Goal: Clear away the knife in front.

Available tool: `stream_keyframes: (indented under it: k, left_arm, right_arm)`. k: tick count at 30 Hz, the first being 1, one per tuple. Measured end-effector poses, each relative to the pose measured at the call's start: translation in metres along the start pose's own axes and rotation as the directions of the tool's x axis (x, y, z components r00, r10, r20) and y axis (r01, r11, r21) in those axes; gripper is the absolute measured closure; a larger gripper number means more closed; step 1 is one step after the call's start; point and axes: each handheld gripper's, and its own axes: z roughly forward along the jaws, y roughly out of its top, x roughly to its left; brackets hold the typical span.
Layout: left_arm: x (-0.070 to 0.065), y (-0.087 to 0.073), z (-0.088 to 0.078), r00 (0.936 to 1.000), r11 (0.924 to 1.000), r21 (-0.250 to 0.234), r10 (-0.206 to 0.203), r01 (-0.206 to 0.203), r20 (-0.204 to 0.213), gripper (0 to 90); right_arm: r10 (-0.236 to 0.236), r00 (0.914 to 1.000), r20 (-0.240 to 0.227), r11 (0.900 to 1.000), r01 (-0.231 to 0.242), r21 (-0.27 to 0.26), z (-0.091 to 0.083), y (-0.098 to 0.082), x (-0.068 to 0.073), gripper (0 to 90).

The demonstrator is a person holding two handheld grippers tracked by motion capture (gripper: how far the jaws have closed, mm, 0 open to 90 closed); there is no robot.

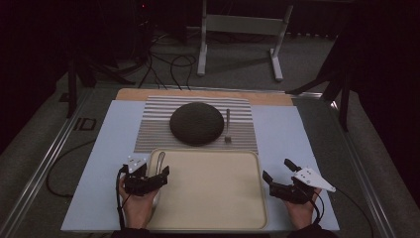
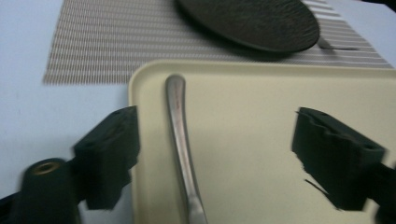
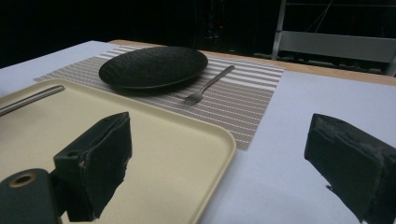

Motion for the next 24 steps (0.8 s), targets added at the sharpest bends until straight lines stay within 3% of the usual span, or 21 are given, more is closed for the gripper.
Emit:
stream_keyframes:
  k: [1,3,8,14,18,24]
  left_arm:
    - [0.000,0.003,-0.002,0.9995,0.9996,-0.004,0.027,-0.027,0.014,13.9]
    - [0.000,0.007,-0.005,0.9988,0.9993,-0.013,0.034,-0.034,0.033,4.5]
    - [0.002,0.017,-0.011,0.9986,0.9973,-0.057,0.048,-0.046,0.023,0.6]
    - [0.008,0.023,-0.010,0.9962,0.9953,-0.049,0.085,-0.084,0.022,0.0]
    - [0.011,0.024,-0.008,0.9916,0.9895,-0.071,0.127,-0.126,0.021,0.0]
    - [0.025,0.025,-0.004,0.9787,0.9742,-0.099,0.205,-0.203,0.012,0.0]
  right_arm:
    - [0.000,1.0000,-0.001,1.000,0.000,0.001,0.000,0.000,0.000,7.5]
    - [-0.001,1.0000,0.001,1.000,0.001,-0.003,-0.001,0.000,0.001,7.5]
    - [-0.002,1.0000,0.002,1.000,0.002,0.001,-0.001,0.000,0.001,7.5]
    - [-0.003,1.0000,0.002,1.000,0.003,0.003,0.001,0.000,0.001,7.5]
    - [-0.009,1.0000,0.003,1.000,0.009,0.008,0.001,0.000,0.001,7.5]
    - [-0.013,0.9999,0.004,1.000,0.013,0.009,0.002,0.000,0.002,7.6]
